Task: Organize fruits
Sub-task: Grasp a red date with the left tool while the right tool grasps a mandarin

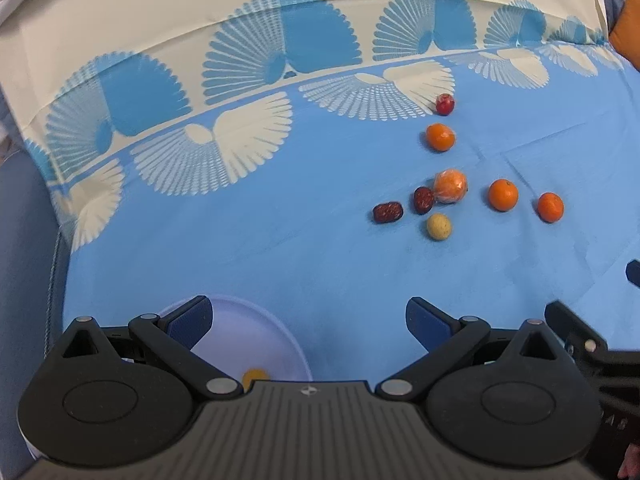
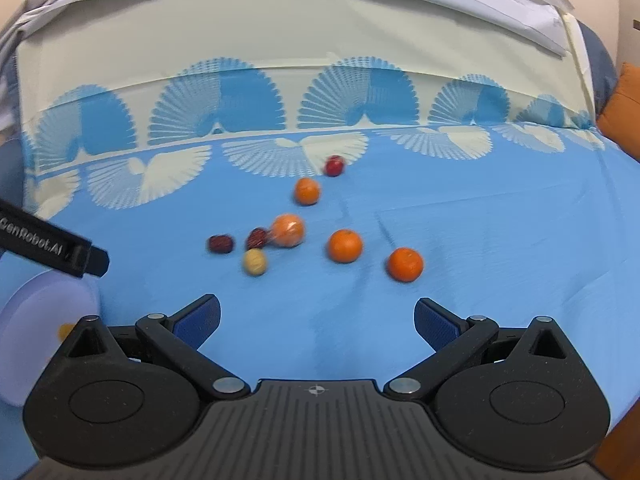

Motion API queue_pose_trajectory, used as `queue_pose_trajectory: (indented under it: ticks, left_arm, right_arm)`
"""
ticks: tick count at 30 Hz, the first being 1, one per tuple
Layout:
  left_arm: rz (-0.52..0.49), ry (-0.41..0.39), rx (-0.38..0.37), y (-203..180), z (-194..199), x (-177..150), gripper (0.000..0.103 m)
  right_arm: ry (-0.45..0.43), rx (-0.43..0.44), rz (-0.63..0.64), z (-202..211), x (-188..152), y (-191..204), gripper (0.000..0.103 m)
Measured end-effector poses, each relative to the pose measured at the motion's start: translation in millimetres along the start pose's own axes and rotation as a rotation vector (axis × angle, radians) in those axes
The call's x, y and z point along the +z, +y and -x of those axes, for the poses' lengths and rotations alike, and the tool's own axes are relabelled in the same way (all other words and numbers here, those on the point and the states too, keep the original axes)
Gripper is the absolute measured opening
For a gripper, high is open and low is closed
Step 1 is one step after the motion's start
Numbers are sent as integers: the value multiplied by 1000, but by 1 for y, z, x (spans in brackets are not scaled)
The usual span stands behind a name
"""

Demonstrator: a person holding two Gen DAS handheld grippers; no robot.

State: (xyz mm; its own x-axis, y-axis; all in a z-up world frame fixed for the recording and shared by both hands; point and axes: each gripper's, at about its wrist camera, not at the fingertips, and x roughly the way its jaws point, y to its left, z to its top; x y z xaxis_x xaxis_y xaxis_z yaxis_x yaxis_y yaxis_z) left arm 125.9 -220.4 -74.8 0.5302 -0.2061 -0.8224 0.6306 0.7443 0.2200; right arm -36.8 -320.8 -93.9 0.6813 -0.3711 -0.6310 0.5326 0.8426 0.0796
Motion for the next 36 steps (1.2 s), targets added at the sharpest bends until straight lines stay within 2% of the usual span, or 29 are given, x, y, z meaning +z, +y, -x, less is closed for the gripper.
queue_pose_trajectory:
  ticks: [6, 11, 13, 19, 22, 25, 30, 32, 33, 34, 35, 36]
  left_arm:
    - [-46, 4, 4, -7, -34, 19, 103]
    - [-90, 1, 1, -12, -64, 37, 103]
    - [-106, 3, 0, -14, -77, 44, 103]
    - [-172, 8, -49, -23, -113, 62, 103]
    - [-218, 25, -104, -31, -129, 66, 103]
    - [-243, 85, -128, -37, -150, 67, 103]
    - [-272, 75, -144, -47, -164, 71, 102]
    - [-288, 55, -167, -51, -165, 76, 92]
    - [-295, 54, -186, -54, -166, 78, 75]
    - [-297, 64, -218, -56, -166, 81, 51]
    - [-290, 78, -271, -58, -163, 83, 35]
    - [-282, 78, -284, -60, -160, 85, 34]
  right_arm:
    - [-12, -10, -6, -44, 6, -12, 102]
    - [14, -2, -43, -87, 10, -20, 102]
    - [27, -28, -51, -101, 10, -20, 102]
    - [61, -7, -28, -133, 5, -16, 102]
    - [64, 27, -32, -145, 2, -17, 102]
    - [33, 19, -9, -154, -1, -15, 98]
    - [-31, -38, -1, -170, 9, -22, 94]
    - [-48, -38, 16, -175, 13, -22, 77]
    - [-59, -39, 20, -174, 13, -22, 46]
    - [-66, -34, 18, -173, 14, -25, 37]
    - [-60, -28, 5, -171, 14, -29, 37]
    - [-58, -35, -12, -168, 14, -33, 37]
